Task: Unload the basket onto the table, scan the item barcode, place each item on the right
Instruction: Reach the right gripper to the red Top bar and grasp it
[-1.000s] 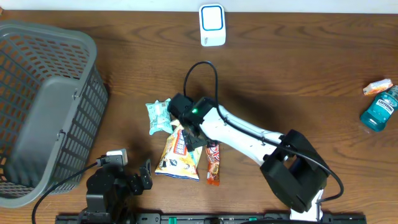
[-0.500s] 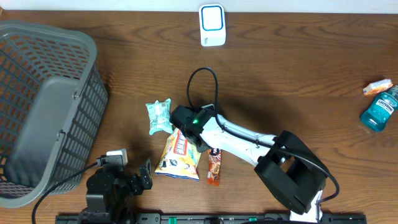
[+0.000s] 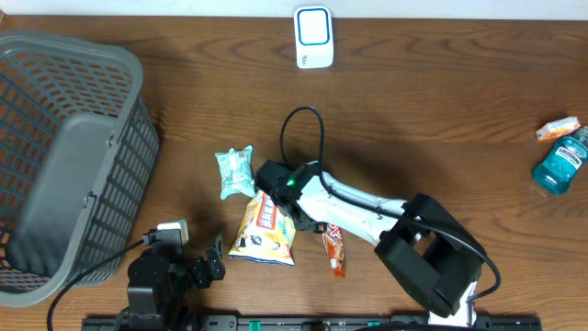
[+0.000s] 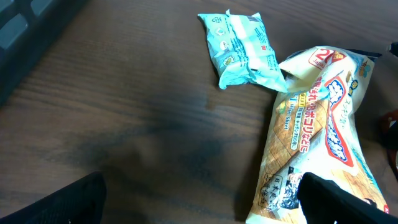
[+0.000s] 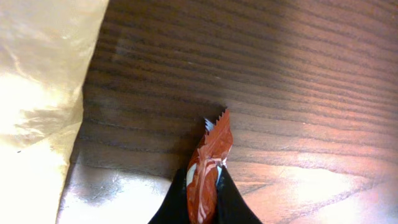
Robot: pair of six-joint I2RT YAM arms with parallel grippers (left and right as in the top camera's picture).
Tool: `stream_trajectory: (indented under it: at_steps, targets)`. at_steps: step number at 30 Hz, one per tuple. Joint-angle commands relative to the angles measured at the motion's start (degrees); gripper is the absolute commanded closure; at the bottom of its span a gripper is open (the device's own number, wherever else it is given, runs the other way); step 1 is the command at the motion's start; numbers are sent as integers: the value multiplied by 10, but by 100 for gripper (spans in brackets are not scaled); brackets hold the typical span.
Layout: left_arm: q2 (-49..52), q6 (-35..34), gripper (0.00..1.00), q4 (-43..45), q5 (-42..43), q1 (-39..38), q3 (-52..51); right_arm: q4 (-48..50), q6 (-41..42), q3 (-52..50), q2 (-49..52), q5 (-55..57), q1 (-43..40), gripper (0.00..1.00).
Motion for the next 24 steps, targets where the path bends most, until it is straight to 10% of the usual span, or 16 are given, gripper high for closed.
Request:
stream_trajectory:
  at_steps: [1, 24]
  targets:
    - [0, -5, 2, -26, 3, -2, -10, -1, -30, -3, 4, -26, 0, 99]
    - [0, -5, 2, -26, 3, -2, -10, -62, -531, 95, -1, -703, -243, 99]
